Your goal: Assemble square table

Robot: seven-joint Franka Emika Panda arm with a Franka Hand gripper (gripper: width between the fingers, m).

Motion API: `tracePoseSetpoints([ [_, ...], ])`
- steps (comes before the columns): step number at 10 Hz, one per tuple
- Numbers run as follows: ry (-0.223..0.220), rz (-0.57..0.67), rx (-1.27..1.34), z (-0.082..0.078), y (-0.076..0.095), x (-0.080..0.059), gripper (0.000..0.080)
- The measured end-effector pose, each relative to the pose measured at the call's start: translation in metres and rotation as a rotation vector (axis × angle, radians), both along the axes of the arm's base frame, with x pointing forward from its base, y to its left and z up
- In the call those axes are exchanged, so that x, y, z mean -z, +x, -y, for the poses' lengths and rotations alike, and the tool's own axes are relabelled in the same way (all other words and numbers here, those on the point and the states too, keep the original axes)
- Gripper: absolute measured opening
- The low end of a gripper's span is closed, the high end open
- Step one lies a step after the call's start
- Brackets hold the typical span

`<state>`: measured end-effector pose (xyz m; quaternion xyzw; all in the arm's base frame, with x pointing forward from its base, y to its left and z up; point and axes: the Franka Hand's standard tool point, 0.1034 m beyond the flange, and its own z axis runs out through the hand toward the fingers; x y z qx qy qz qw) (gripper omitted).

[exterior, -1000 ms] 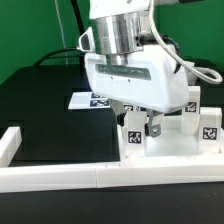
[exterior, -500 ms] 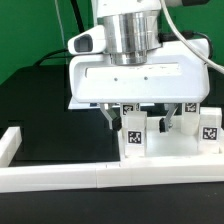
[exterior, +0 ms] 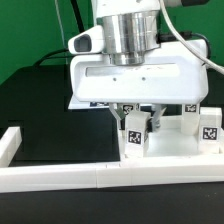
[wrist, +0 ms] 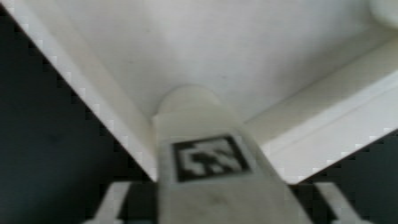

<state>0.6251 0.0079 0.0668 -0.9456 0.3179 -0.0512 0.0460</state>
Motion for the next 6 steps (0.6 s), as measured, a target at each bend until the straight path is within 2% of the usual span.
tracePoseSetpoints([
  [1,0.01,-0.005,0.082,0.0003,0.0001,0.0,0.0293],
  [4,0.05,-0.021,0.381,0.0012,0.0001,0.0001,0.0293],
  [6,0.127,-0.075,0.733,-0.0001,-0.0009,0.0005,0.0293],
])
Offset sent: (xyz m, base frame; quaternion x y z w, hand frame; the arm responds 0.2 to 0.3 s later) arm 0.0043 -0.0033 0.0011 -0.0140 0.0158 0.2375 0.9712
